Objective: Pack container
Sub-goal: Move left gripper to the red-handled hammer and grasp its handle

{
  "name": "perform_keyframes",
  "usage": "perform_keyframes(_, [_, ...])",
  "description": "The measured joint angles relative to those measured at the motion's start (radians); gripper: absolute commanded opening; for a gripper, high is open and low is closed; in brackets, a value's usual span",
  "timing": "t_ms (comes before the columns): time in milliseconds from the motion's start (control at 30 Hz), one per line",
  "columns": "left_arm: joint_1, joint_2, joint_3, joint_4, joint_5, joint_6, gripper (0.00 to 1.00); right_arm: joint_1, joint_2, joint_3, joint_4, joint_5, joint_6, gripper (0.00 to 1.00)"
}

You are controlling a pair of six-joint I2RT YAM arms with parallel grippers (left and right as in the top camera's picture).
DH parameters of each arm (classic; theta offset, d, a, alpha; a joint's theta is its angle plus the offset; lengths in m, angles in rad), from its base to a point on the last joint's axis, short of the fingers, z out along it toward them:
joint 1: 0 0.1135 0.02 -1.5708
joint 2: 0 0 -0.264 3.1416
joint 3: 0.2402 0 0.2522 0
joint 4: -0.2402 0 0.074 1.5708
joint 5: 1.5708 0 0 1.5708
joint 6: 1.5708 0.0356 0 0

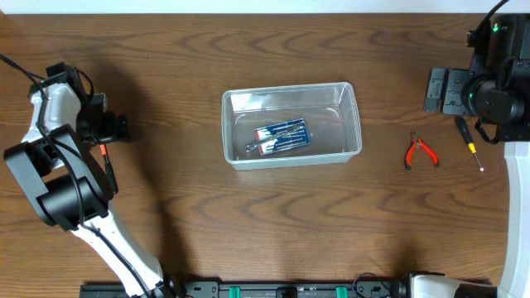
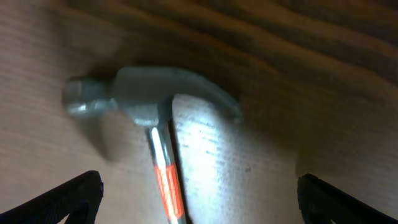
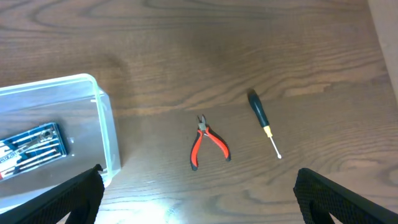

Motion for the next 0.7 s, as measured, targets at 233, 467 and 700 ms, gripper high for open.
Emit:
perform_keyframes(233, [0.0, 0.001, 0.0, 0.029, 0.0, 0.0, 0.98, 0.0, 0.0, 0.0, 0.0, 0.001, -0.013, 0.99])
perform_keyframes(467, [0.0, 0.001, -0.01, 0.064, 0.0, 0.0, 0.98, 0.0, 0.0, 0.0, 0.007, 0.001, -0.017, 0.99])
perform_keyframes(700, [0.003, -0.018, -0.069, 0.116, 0.016, 0.0, 0.98, 0.0, 0.0, 0.0, 0.008, 0.001, -0.028, 0.99])
